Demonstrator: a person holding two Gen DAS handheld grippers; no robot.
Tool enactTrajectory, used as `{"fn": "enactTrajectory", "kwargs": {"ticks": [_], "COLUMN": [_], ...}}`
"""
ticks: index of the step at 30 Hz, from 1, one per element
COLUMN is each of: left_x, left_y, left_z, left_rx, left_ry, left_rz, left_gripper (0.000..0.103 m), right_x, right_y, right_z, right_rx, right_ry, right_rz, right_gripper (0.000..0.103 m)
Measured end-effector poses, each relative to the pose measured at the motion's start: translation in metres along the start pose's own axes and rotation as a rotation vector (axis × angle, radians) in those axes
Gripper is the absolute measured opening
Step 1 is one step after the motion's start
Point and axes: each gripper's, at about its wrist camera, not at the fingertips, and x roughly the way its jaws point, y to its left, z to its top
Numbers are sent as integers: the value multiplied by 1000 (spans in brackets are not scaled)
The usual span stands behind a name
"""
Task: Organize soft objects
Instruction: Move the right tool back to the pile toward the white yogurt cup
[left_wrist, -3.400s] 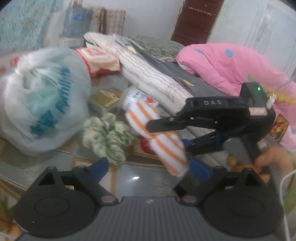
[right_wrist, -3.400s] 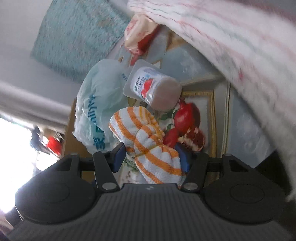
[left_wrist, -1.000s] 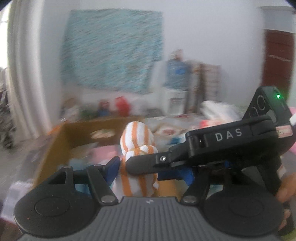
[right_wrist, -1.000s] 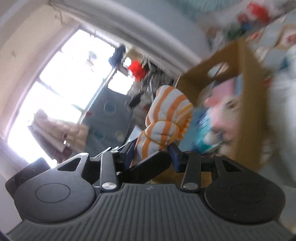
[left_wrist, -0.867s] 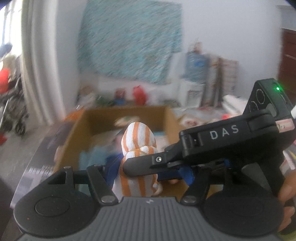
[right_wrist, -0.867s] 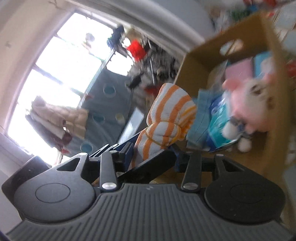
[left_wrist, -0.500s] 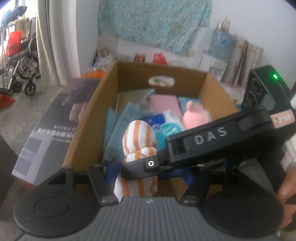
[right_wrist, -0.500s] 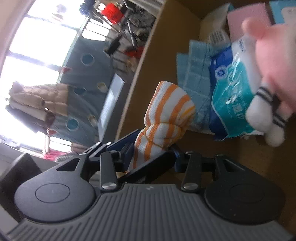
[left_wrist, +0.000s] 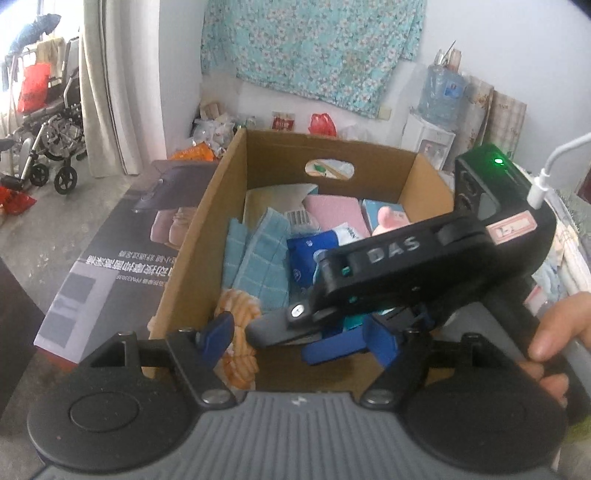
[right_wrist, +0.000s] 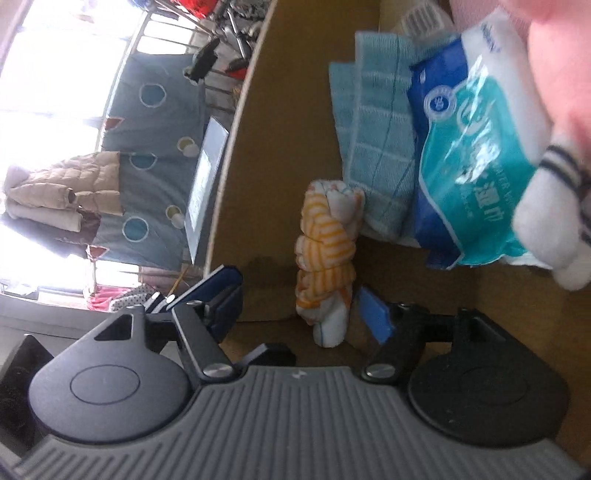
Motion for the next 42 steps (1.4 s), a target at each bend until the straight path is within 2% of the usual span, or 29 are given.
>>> {"fn": "enactTrajectory", "kwargs": {"ticks": [2, 6, 10, 15, 19, 22, 26, 28, 34, 38, 42], "left_x": [-9, -32, -52, -62, -58, -47, -26, -17, 12, 24, 40], "left_y": [-6, -27, -63, -112, -151, -183, -227, -247, -293, -315, -330], "left_z": [-1, -6, -16, -29, -43, -51, -63, -67, -77, -79, -74], "left_rx": [7, 46, 106, 161, 219, 259, 296, 316, 385, 451, 488], "left_ry": [-33, -130, -206, -206, -195, -170, -107, -89, -62, -72, -70], "left_rz": [-5, -25, -115, -280, -391, -464, -564, -591, -584, -569, -556], "left_gripper": [81, 89, 95, 96, 96, 96, 96, 96, 96, 96, 96], "right_x": [-18, -74, -141, -224, -277, -302, -321, -329, -342, -349, -357], "right_y": [0, 1, -15, -52, -81, -107, -134, -144, -168, -183, -191], "right_z": [2, -25, -66, -126, -178, -214, -248, -260, -274, -274, -276], "right_rx": [-21, -94, -123, -94, -42, 25, 84, 96, 127, 152, 166], "right_ry": [-47, -204, -368, -578, -755, -869, -957, -987, -1046, -1075, -1117], "right_rz": [23, 119, 218, 264, 204, 200, 161, 127, 86, 56, -10], "right_gripper": [71, 75, 80, 83, 84, 85, 85, 85, 85, 85, 85]}}
